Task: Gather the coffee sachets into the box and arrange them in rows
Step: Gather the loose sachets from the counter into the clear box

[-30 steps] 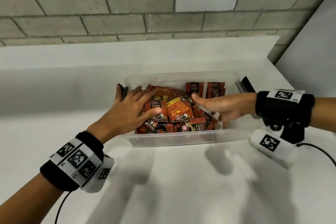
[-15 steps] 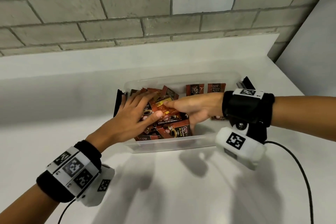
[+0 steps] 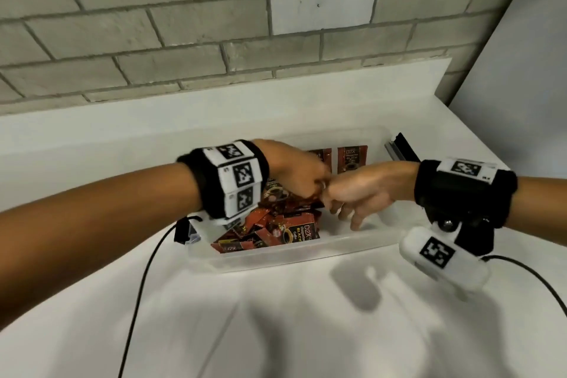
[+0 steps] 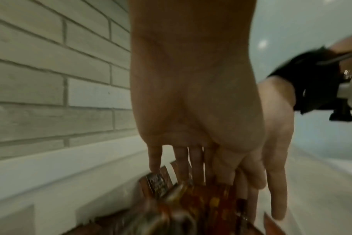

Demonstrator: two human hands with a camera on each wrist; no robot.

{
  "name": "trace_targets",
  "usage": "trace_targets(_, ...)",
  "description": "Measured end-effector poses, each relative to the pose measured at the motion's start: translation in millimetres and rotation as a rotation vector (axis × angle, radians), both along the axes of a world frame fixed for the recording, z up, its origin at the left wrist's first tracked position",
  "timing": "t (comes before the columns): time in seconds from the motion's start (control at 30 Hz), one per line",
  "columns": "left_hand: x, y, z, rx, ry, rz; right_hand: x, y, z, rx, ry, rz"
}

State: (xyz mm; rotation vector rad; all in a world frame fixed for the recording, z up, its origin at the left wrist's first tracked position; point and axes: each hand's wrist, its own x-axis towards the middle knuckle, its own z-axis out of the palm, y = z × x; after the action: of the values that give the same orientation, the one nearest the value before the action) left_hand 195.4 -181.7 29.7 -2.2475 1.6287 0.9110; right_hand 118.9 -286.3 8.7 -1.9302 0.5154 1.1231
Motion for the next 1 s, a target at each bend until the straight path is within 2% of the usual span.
trace_targets(0.13,-11,-9,-24,0.257,-0.056,-0.075,-11,-1,-6,-0.141,0.018,0.244)
trace_targets(0.3,-13,-4,-24,0.369,-0.187,-0.118,-17,-1,-9,-0.122,0.046,0.423)
trace_targets(0.57,-8,23,-6,0.361,-0.156,-0.064,-13,-14,-13,-0.24,-0.04,0.495)
trace_targets(0.73,-7,55,-2,0.336,0.055,0.116,-5,-24,-5,-0.318,-0.175,0.545)
trace_targets(0.9,-7,83,12,0.281,0.147,0.303,14,-34,4,-0.61,-0.303,0.722)
trace_targets(1.0,-6,93,18,0.205,0.163,0.334,19,-37,-3,-0.76,-0.295,0.772)
